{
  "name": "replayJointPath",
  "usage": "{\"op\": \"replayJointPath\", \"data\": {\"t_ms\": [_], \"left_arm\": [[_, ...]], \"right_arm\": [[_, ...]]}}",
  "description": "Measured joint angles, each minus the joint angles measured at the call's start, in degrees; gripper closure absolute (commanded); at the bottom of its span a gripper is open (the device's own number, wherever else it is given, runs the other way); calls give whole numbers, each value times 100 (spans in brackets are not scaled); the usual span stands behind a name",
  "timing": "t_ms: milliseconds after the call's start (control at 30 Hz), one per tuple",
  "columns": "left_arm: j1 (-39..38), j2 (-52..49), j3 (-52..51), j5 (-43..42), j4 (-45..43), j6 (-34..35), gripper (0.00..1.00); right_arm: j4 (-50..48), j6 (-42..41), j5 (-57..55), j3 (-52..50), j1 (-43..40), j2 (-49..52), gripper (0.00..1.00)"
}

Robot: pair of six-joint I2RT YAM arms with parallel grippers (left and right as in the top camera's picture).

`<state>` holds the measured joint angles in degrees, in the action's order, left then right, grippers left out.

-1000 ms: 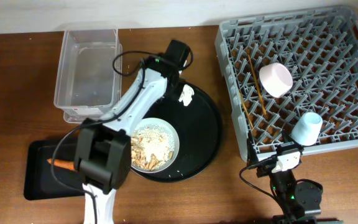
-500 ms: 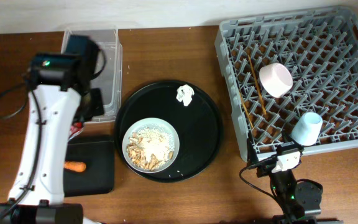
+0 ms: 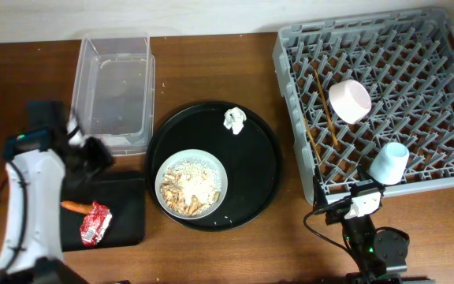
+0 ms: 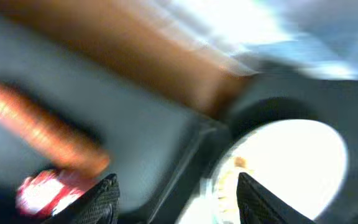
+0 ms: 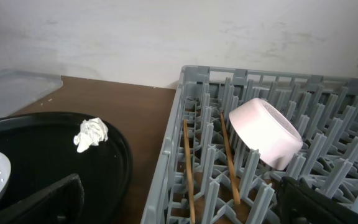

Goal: Sort waste into correct bins and load items into the dishwasher rack
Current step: 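Grasp the white tissue with the left gripper from the round tray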

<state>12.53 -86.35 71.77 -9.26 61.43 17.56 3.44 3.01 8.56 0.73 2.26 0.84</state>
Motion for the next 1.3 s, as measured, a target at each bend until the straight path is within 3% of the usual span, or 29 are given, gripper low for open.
{"op": "replayJointPath", "data": {"t_ms": [133, 267, 467, 567, 600, 700, 767, 833, 967, 1100, 1300], "left_arm": [[-1904, 181, 221, 61, -918, -354, 40], [-3432, -586, 273, 321, -2465, -872, 42], [-3978, -2680, 1335, 304, -2990, -1342, 41], [-4009, -3259, 1561, 304, -3276, -1440, 41], [-4013, -3442, 1596, 306, -3482, -1460, 44], [-4011, -3840, 1604, 306, -3827, -1526, 72], [-4013, -3860, 1604, 308, -3895, -1545, 100], [-4013, -3860, 1611, 306, -3821, -1523, 100], [-4011, -3860, 2000, 315, -2743, -1515, 100], [-3978, -3414, 3248, 802, -341, -1432, 100], [-2970, -1860, 3491, 1436, 2680, -933, 100]], "right_arm": [[0, -4, -2, 0, 0, 0, 2], [0, 0, 0, 0, 0, -2, 2], [2, -4, 0, 0, 0, 0, 2], [0, -2, 0, 0, 0, 0, 2], [0, -2, -2, 0, 0, 0, 2], [0, -2, 0, 0, 0, 0, 2], [0, -2, 0, 0, 0, 0, 2], [0, -4, -2, 0, 0, 0, 2], [2, 0, 0, 0, 0, 0, 2], [0, 0, 0, 0, 0, -4, 2], [0, -7, -2, 0, 0, -4, 2]]}}
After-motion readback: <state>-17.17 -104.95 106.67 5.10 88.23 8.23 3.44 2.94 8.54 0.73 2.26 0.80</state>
